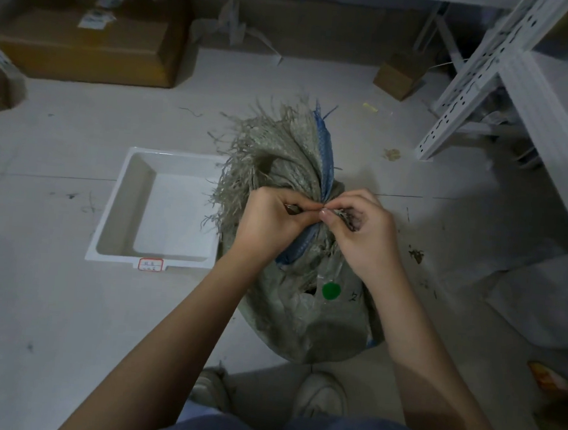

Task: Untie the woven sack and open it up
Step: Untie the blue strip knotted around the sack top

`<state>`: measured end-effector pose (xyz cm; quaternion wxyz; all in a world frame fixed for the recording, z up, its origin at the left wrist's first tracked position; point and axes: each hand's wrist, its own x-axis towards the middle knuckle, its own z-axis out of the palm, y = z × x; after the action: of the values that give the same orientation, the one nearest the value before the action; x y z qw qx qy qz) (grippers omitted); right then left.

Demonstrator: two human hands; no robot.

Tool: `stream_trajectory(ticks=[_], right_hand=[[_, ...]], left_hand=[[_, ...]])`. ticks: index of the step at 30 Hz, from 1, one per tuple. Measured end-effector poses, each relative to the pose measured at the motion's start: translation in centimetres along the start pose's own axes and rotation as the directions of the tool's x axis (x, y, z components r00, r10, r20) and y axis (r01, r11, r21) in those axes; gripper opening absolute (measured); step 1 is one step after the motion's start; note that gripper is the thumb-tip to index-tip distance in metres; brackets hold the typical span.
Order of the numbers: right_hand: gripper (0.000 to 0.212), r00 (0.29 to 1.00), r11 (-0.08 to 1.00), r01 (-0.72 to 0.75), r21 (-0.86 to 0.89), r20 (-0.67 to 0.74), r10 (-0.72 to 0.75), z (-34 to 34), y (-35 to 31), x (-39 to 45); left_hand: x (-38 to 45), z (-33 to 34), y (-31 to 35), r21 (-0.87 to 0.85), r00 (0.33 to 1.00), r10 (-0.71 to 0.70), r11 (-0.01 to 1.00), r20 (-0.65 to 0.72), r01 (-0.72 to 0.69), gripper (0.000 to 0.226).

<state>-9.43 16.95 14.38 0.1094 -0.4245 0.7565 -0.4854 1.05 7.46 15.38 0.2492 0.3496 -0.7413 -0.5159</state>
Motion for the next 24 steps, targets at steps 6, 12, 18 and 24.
stream_trajectory(ticks=[6,12,18,24], right_hand=[[0.002,0.993,0.991,0.102,-0.083,-0.047,-0.107,0.46,-0.12,-0.14],[0.003,0.993,0.994,0.092,-0.066,-0.067,-0.096,0.56,-0.21,-0.33],[0.005,0.988,0.995,0.098,-0.003,-0.120,-0.098,0.29,-0.12,-0.11],[0.005,0.994,0.998,0.068,-0.017,-0.081,-0.069,0.32,-0.13,-0.41]], left_hand=[[-0.26,0.03,0.10,-0.123,0.997,-0.051,0.991,-0.050,0.044,0.011],[-0.48,-0.21,-0.48,-0.306,0.995,-0.085,0.950,-0.059,0.063,0.020],[-0.54,-0.06,0.22,-0.177,0.997,0.079,0.981,0.014,-0.076,0.020],[-0.36,0.22,-0.09,-0.035,0.998,0.056,0.998,0.001,-0.056,0.023]])
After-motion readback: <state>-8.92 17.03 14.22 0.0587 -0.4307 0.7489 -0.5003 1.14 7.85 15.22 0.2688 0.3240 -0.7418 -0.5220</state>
